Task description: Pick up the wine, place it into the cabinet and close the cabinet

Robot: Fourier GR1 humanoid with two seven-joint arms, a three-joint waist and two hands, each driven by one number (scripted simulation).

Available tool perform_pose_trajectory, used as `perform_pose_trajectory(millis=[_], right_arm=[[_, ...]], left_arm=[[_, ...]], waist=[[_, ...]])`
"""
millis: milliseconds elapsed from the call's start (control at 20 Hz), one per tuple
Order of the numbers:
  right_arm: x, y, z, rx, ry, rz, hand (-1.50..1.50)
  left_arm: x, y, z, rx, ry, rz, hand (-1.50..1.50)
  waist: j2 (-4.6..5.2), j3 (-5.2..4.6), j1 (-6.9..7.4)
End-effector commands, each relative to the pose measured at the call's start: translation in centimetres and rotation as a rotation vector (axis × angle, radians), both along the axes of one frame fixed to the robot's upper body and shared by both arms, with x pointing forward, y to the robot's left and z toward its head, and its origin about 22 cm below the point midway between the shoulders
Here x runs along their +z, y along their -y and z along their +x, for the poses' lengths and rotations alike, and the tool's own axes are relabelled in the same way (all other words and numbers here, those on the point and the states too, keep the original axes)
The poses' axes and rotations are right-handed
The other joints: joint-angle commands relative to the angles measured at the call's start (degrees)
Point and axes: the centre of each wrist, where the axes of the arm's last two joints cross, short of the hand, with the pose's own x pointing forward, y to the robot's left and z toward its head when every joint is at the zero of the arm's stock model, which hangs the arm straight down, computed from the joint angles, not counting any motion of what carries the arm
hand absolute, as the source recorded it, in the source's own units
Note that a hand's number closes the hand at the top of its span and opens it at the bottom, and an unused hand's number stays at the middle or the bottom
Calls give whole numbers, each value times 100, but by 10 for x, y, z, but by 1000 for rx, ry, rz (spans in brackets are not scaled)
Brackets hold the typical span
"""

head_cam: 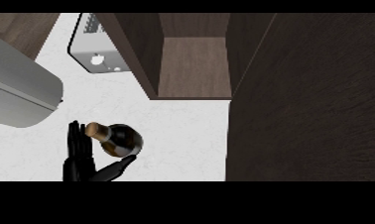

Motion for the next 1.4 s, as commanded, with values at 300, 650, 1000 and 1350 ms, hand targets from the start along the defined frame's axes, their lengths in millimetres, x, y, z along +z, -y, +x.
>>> perform_pose_trajectory(millis=[300, 650, 1000, 1350], right_arm=[[12, 2, -5, -8, 14, -16, -150], [0, -5, -2, -7, 17, -16, -150], [15, 1, -1, -32, 33, -8, -150], [9, 0, -17, -24, 8, -14, -150]], left_arm=[[-26, 23, 21, -7, -16, -18, -150], [-51, 3, 21, -4, 49, -120, -150], [-63, 2, 29, -19, 59, -160, -150], [-64, 8, 15, -49, 91, -176, 150]], waist=[[1, -1, -9], [2, -1, -11], [3, -2, -13], [-5, 1, -16]])
